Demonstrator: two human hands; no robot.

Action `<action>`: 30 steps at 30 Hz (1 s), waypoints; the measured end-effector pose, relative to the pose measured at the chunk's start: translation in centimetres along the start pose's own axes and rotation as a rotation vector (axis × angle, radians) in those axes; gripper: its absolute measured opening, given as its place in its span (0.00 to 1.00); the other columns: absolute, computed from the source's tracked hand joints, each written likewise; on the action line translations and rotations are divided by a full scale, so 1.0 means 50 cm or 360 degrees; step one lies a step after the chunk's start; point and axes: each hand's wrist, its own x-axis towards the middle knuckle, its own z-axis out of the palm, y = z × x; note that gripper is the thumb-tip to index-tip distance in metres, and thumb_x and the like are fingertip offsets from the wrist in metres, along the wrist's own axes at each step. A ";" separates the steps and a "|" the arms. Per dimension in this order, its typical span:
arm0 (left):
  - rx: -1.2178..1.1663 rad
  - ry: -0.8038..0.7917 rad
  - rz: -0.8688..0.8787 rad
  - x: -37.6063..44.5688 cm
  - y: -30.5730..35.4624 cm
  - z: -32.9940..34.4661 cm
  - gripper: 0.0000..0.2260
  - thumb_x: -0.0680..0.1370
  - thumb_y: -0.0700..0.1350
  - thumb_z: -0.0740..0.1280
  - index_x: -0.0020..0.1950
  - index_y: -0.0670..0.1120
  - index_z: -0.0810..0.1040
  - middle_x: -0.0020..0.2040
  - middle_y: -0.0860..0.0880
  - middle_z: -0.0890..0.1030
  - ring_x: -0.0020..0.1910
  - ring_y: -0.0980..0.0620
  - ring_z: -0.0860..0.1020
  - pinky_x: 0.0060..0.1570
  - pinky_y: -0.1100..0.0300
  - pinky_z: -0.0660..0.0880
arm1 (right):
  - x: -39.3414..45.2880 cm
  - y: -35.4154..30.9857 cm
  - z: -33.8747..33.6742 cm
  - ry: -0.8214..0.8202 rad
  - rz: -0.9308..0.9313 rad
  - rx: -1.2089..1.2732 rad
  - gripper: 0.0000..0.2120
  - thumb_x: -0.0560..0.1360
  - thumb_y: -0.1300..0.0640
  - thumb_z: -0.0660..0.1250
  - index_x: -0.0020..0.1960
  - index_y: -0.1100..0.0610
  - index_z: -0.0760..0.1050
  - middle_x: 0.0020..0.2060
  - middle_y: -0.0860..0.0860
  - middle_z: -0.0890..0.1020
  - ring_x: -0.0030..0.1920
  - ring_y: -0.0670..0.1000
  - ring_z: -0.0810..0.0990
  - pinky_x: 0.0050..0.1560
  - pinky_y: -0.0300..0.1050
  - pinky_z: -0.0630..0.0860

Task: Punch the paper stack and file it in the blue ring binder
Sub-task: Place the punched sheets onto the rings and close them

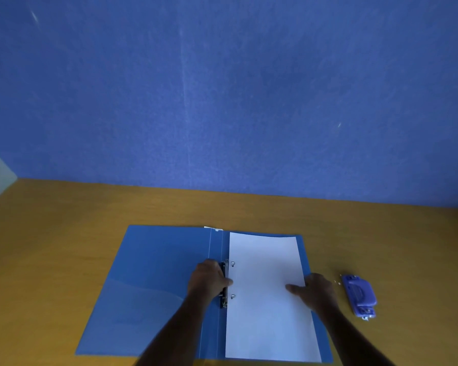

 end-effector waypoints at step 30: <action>0.0055 -0.0465 0.0555 0.010 -0.076 -0.079 0.54 0.52 0.55 0.85 0.75 0.56 0.66 0.54 0.56 0.75 0.46 0.56 0.76 0.45 0.64 0.76 | -0.064 -0.197 0.064 -0.0638 -0.0996 0.0148 0.49 0.64 0.46 0.79 0.78 0.49 0.57 0.68 0.50 0.69 0.68 0.49 0.67 0.67 0.47 0.70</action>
